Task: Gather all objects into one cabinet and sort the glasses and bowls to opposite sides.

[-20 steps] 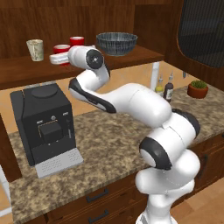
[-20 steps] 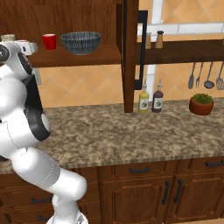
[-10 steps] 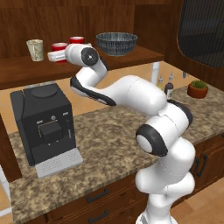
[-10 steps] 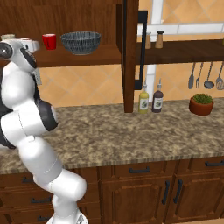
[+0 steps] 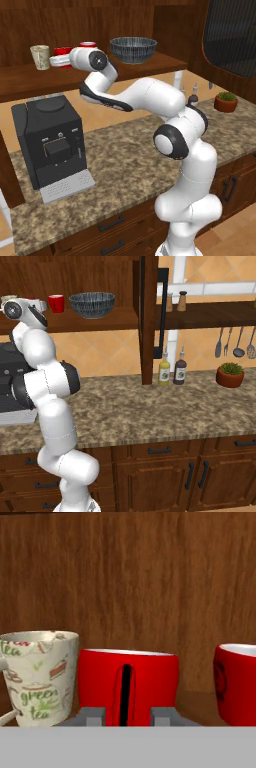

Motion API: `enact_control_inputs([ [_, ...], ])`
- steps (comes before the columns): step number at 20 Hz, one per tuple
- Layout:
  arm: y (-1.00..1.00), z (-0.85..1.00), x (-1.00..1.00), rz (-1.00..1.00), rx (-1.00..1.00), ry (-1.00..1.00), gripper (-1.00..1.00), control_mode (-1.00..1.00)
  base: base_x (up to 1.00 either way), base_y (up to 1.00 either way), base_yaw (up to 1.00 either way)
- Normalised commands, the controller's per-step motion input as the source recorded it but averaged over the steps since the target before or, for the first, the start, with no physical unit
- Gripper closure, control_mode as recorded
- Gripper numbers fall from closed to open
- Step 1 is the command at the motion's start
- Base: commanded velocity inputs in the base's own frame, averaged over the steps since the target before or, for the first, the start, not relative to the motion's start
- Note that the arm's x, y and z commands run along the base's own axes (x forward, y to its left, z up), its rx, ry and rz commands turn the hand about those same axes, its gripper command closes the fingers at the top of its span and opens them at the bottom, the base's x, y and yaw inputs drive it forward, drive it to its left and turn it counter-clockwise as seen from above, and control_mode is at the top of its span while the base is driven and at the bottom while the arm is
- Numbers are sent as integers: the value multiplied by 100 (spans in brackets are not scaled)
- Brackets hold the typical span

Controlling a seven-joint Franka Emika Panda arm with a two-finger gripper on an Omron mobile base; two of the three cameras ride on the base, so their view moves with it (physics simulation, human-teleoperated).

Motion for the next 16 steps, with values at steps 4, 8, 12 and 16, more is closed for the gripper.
enact_control_inputs([
  [4,0,0,1,10,1,0,-100,-100,0,0,0],
  [8,0,13,-11,1,4,0,-100,-100,0,0,0],
  [12,-1,30,-30,0,8,0,-100,-100,0,0,0],
  [16,-2,30,-42,-8,5,6,-100,-100,0,0,0],
])
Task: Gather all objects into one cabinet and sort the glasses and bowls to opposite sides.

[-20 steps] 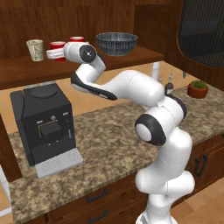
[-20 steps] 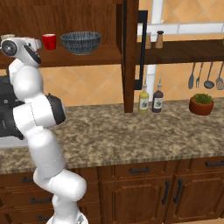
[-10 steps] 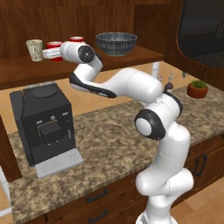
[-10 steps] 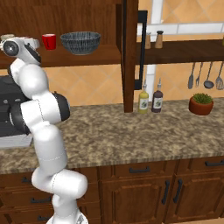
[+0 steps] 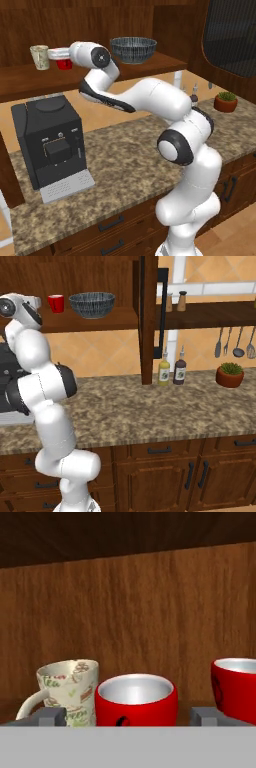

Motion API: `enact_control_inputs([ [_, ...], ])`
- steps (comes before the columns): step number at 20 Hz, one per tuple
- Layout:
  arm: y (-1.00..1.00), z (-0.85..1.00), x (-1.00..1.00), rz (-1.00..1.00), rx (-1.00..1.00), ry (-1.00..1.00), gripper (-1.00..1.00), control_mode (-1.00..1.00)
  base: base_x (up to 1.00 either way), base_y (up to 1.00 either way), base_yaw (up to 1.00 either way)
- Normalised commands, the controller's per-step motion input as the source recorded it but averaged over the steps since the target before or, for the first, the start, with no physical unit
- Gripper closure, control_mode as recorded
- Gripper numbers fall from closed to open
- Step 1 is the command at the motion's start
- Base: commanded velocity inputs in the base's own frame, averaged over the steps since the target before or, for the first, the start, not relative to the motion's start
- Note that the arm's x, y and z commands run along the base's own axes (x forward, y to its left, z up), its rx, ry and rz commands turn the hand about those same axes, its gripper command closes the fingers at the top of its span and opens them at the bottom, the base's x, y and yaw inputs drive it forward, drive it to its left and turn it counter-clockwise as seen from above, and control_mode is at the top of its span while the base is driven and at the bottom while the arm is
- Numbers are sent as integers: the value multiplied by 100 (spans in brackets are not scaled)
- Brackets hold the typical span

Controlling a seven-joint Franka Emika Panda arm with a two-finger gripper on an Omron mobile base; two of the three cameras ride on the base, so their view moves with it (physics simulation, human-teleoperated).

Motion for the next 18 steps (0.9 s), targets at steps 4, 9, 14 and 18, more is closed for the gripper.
enact_control_inputs([
  [4,-26,20,-64,-31,4,19,-100,-100,0,0,0],
  [9,-42,3,-86,-33,5,12,-100,-100,0,0,0],
  [14,-40,0,-47,-14,0,6,-100,-100,0,0,0],
  [18,-44,0,-30,-3,0,4,-100,-100,0,0,0],
])
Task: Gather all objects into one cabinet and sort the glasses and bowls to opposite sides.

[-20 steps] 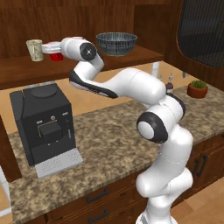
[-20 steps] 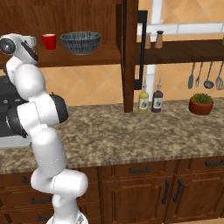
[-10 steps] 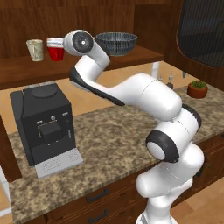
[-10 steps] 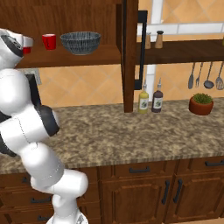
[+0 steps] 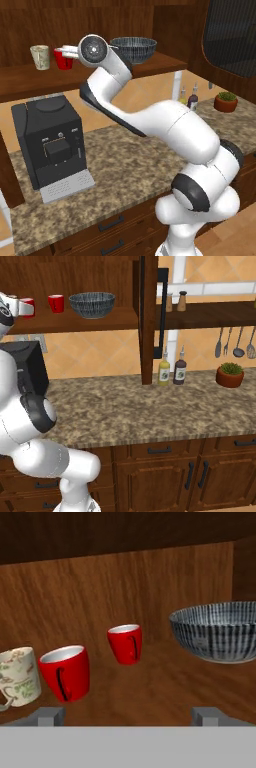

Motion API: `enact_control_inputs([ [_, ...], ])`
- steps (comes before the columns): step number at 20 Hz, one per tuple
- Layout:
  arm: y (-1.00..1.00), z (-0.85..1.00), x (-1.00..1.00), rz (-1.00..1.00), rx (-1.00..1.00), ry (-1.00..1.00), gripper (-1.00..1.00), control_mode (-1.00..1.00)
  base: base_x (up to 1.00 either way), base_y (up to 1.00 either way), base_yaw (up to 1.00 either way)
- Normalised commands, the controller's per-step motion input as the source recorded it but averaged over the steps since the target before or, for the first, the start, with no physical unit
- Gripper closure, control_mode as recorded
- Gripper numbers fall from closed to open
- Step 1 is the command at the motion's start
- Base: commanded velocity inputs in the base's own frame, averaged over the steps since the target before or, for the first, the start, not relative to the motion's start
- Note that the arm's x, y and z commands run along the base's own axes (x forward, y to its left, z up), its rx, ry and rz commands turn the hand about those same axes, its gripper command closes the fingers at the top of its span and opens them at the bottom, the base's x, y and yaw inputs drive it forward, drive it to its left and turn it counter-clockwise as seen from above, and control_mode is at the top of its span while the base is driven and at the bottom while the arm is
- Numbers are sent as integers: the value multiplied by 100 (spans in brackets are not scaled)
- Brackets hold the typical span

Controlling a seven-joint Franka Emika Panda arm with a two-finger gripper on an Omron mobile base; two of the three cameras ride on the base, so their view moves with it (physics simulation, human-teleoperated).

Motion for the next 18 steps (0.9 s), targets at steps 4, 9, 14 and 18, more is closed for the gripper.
enact_control_inputs([
  [4,-39,0,-38,0,0,1,-100,-100,0,0,0],
  [9,14,-17,-2,8,-11,9,-100,-100,0,0,0],
  [14,-1,-7,26,19,-7,5,-100,-100,0,0,0],
  [18,-2,0,-3,8,-7,0,-100,-100,0,0,0],
])
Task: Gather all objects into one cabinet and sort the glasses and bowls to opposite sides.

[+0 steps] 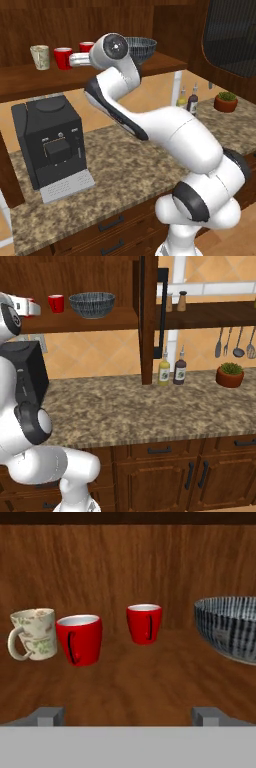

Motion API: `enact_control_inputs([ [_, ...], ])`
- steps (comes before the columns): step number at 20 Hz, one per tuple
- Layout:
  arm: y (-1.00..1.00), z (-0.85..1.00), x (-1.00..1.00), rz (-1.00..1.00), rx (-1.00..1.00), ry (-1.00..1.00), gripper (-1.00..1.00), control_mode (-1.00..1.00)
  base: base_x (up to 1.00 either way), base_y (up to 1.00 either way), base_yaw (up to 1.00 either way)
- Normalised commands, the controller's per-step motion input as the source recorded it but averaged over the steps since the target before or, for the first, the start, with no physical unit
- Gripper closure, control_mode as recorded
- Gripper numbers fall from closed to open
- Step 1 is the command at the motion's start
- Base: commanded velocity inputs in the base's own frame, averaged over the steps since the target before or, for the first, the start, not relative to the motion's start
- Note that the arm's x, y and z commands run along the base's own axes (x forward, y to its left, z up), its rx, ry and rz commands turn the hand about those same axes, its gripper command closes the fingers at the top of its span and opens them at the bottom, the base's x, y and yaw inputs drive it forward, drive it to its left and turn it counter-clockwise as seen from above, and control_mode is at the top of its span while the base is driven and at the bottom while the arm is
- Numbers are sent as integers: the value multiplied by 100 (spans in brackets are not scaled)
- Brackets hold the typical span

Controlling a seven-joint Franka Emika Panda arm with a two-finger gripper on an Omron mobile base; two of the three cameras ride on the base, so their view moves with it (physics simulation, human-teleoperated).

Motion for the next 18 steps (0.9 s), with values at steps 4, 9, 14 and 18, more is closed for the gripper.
enact_control_inputs([
  [4,-13,0,-46,2,-5,-6,-100,-100,0,0,0],
  [9,-33,0,-69,0,-1,-9,-100,-100,0,0,0],
  [14,-58,0,-30,1,2,-7,-100,-100,0,0,0],
  [18,-28,1,-1,1,1,0,-100,-100,0,0,0],
])
